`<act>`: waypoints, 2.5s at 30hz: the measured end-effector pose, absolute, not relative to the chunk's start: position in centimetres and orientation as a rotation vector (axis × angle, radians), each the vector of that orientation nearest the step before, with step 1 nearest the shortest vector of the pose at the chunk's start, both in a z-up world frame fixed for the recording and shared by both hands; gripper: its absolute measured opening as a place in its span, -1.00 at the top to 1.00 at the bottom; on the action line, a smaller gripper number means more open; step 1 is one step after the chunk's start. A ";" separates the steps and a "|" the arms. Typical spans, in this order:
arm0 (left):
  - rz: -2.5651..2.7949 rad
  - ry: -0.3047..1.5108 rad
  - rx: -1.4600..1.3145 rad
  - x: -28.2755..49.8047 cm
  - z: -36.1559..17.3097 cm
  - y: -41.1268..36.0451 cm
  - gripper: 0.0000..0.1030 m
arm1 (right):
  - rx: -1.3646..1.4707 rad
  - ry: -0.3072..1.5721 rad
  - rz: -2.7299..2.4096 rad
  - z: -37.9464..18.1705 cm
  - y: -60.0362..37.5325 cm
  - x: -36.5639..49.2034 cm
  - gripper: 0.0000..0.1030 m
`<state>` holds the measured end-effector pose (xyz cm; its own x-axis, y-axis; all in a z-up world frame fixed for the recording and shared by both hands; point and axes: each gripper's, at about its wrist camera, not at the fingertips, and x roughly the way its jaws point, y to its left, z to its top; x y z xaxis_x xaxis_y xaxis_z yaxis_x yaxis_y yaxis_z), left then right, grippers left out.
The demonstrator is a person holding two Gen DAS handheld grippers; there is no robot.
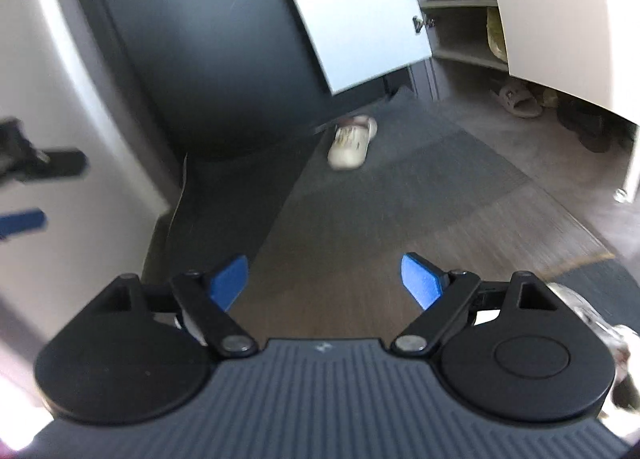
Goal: Organize scattered shoes
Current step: 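Move both grippers toward the second beige clog lying on the cabinet mat, then grasp the beige clog by its heel rim with the left gripper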
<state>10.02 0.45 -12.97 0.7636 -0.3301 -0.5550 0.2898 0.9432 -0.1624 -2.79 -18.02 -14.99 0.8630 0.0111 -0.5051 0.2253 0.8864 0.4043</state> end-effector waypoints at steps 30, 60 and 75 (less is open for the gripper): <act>-0.268 0.964 0.289 12.2 1.7 -16.6 -1.00 | 0.397 0.716 -0.129 2.5 -34.3 1.6 -0.67; -0.507 1.072 0.562 51.5 -15.8 -30.4 -0.97 | 0.511 0.786 -0.427 -3.2 -39.0 20.4 -0.67; -0.624 0.994 0.951 70.7 -33.9 -34.9 -0.90 | 0.682 0.975 -0.395 -15.1 -32.0 32.6 -0.67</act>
<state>70.68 -34.90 -33.91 0.4322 -0.0231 -0.9015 0.8018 0.4673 0.3724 32.65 -32.01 -15.06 0.5157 -0.0081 -0.8567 0.5902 0.7282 0.3483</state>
